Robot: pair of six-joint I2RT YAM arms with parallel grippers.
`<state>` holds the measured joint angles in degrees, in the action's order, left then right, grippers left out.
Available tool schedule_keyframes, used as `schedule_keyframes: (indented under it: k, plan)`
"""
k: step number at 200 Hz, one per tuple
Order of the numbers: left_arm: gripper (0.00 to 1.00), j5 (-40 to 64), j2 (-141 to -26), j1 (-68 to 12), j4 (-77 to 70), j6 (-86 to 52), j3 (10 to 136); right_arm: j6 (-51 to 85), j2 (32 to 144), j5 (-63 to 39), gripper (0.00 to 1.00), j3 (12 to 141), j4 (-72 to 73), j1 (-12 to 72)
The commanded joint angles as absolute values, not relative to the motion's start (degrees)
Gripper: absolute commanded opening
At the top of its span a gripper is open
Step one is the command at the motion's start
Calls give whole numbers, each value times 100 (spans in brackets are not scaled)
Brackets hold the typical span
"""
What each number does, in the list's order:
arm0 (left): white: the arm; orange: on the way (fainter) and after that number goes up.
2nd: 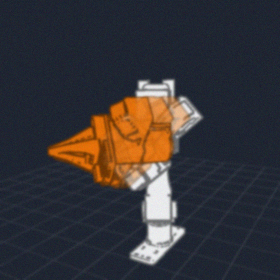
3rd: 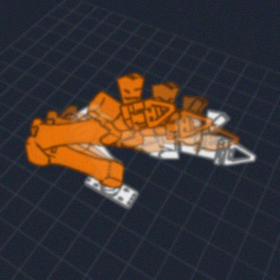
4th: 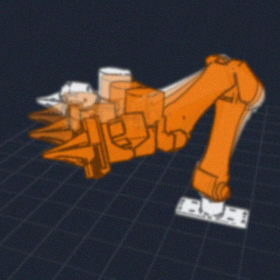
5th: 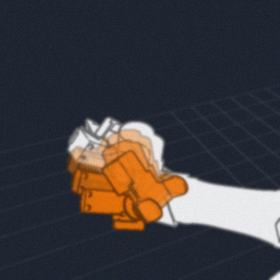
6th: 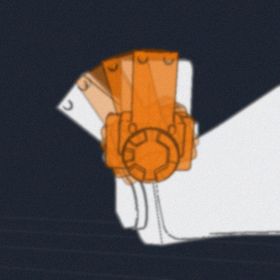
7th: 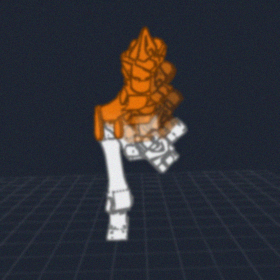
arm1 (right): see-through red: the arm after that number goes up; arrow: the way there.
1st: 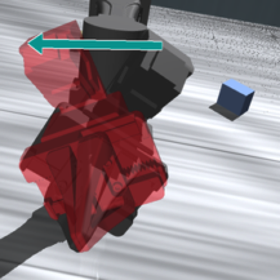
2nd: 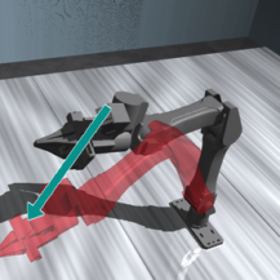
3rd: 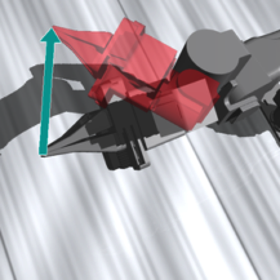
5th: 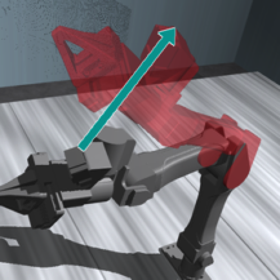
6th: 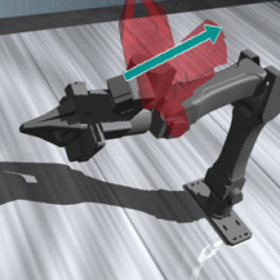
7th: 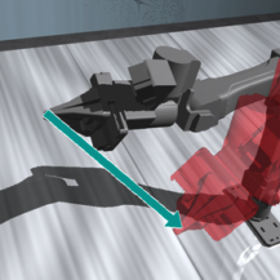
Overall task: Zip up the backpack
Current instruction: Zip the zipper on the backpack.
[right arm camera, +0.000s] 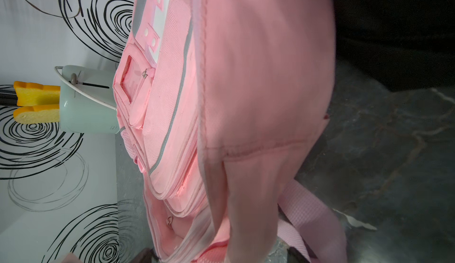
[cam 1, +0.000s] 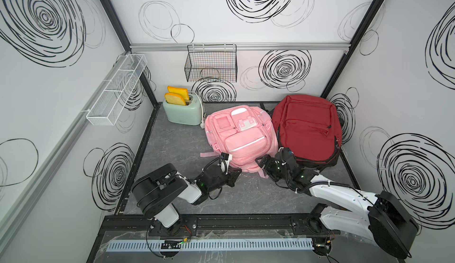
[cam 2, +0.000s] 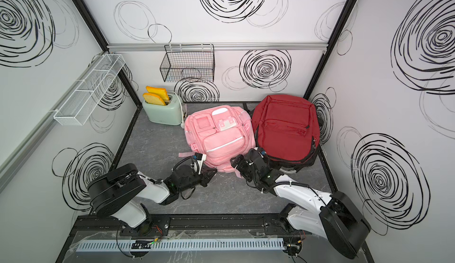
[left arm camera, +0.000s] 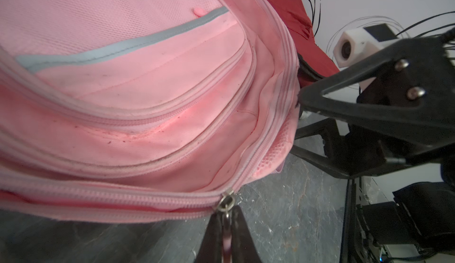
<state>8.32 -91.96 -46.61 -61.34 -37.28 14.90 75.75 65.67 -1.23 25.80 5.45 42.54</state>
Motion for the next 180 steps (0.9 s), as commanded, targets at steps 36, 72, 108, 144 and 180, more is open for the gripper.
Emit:
schedule_keyframes:
  k: [36, 72, 108, 144, 180]
  plan:
    - [0, 811, -9213, -4714, -6484, -3656, 1508, 8179, 7036, -82, 88, 2601, 1138, 4289]
    - [0, 818, -9205, -4716, -6504, -3657, 1489, 7999, 7329, -113, 88, 2754, 1371, 4280]
    - [0, 830, -9190, -4719, -6538, -3643, 1468, 7183, 7798, -301, 88, 3425, 1187, 4282]
    - [0, 811, -9171, -4712, -6608, -3630, 1415, 6596, 8422, -870, 84, 3815, 1215, 4120]
    - [0, 766, -9114, -4710, -6548, -3605, 1416, 6350, 8687, -1299, 52, 3849, 1471, 4018]
